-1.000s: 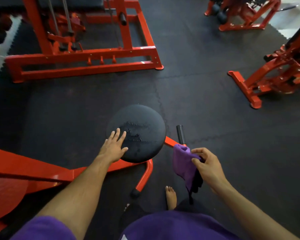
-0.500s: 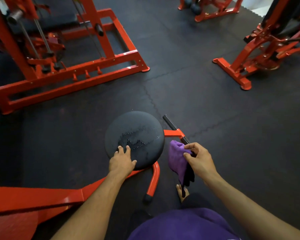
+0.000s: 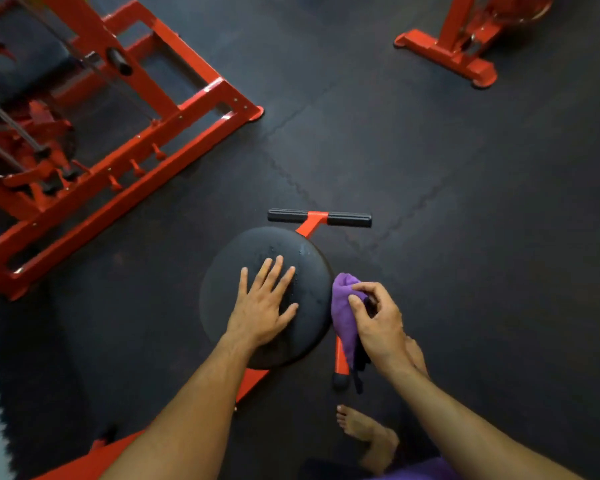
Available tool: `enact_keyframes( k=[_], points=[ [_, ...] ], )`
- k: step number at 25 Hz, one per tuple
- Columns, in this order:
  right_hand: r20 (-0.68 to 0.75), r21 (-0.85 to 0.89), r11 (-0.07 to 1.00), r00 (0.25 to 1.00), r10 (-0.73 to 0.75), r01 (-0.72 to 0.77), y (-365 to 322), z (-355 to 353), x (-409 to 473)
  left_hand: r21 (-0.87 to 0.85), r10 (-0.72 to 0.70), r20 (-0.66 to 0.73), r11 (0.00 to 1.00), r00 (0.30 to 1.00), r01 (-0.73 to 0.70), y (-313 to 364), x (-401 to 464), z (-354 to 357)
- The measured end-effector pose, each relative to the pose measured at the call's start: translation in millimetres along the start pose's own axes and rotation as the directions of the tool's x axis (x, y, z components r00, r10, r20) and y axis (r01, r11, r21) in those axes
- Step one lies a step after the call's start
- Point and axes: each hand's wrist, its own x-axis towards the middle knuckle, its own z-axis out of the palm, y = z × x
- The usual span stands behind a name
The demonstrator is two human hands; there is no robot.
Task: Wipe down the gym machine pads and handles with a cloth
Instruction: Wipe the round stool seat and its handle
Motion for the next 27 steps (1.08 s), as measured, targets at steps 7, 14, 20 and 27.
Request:
enact_keyframes(
  k=[7,14,20,27],
  points=[
    [0.287,-0.427,0.732,0.847,-0.447,0.531,60,46,29,-0.089,-0.109,-0.193,0.992,0.975,0.093,-2,16,42],
    [0.305,-0.311,0.786,0.839,-0.45,0.535,61,61,68,-0.095,-0.147,-0.215,0.987,0.966,0.129,-2,17,48],
    [0.341,-0.235,0.897,0.896,-0.284,0.374,29,83,156,-0.072,-0.113,-0.237,0.993,0.965,0.099,-5,18,50],
    [0.545,-0.314,0.902,0.834,-0.084,0.296,2,124,212,-0.07,-0.187,-0.218,0.982,0.958,0.175,3,21,48]
  ],
)
